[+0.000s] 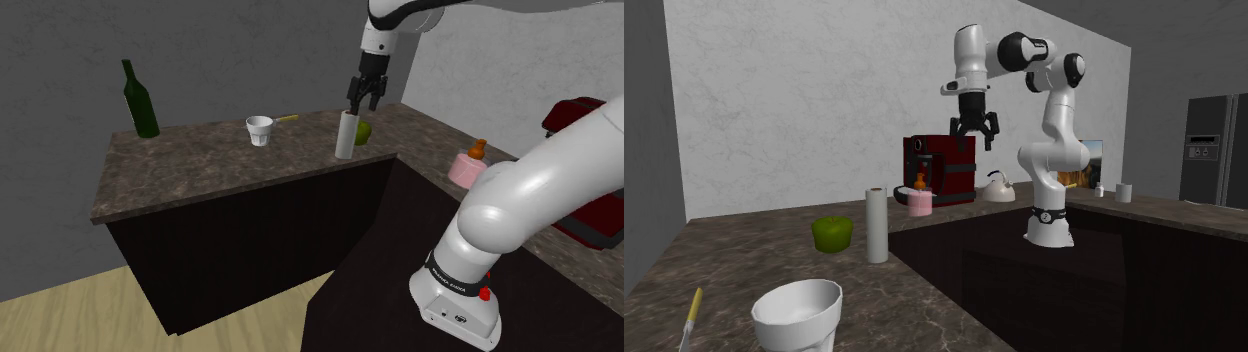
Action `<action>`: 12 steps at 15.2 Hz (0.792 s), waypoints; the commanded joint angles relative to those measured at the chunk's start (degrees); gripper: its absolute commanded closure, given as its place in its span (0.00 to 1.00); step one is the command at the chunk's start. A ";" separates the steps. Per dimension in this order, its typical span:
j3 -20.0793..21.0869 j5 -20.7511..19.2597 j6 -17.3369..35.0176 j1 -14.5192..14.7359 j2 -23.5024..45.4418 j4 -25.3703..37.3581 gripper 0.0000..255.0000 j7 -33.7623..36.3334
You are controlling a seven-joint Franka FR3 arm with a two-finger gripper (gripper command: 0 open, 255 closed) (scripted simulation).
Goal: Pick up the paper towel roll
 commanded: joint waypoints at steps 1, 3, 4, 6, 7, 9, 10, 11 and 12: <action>-1.56 -0.17 2.56 -0.25 3.99 1.57 0.00 -1.87; -3.06 -0.07 4.33 -0.56 7.72 3.62 0.00 -3.81; -3.79 0.08 5.15 -0.72 9.64 4.75 0.00 -4.81; -5.19 0.62 6.66 -1.06 13.55 7.21 0.00 -6.84; -5.86 0.99 7.34 -1.25 15.56 8.54 0.00 -7.88; -7.07 1.97 8.54 -1.73 19.65 11.41 0.00 -10.01; -7.61 2.56 9.05 -2.02 21.74 12.95 0.00 -11.08; -8.11 3.22 9.49 -2.35 23.85 14.56 0.00 -12.17; -8.56 3.92 9.88 -2.73 25.98 16.25 0.00 -13.25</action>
